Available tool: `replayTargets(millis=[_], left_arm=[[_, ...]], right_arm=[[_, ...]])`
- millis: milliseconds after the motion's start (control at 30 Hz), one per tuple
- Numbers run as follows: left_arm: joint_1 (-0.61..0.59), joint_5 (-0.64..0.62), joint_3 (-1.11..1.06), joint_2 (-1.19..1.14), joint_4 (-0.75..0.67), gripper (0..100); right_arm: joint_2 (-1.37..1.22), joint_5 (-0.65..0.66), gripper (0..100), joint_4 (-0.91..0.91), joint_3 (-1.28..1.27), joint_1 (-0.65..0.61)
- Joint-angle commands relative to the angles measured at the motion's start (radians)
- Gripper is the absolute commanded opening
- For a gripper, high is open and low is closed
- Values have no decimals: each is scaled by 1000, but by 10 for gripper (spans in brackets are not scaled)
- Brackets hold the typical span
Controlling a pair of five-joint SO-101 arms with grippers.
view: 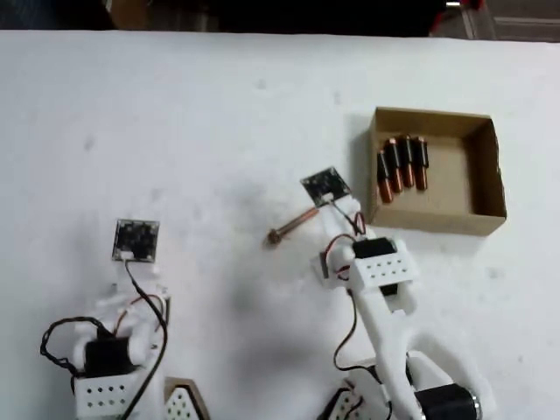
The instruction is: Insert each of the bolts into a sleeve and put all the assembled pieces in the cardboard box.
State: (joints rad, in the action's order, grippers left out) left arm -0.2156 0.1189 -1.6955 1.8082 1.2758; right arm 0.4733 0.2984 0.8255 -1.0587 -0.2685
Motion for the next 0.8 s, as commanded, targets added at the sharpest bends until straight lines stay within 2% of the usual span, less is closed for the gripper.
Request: replayTargets(millis=[0,167,633,767], left_arm=[[-12,11,3,12,11,23],[-12,11,3,12,11,23],[-12,11,3,12,11,23],[-12,11,3,12,11,23]], right_arm=[[30,14,126,-1,6,12],[28,84,126,27,6,12],[22,83,126,27,12,4],[-64,81,126,27,43,-15]])
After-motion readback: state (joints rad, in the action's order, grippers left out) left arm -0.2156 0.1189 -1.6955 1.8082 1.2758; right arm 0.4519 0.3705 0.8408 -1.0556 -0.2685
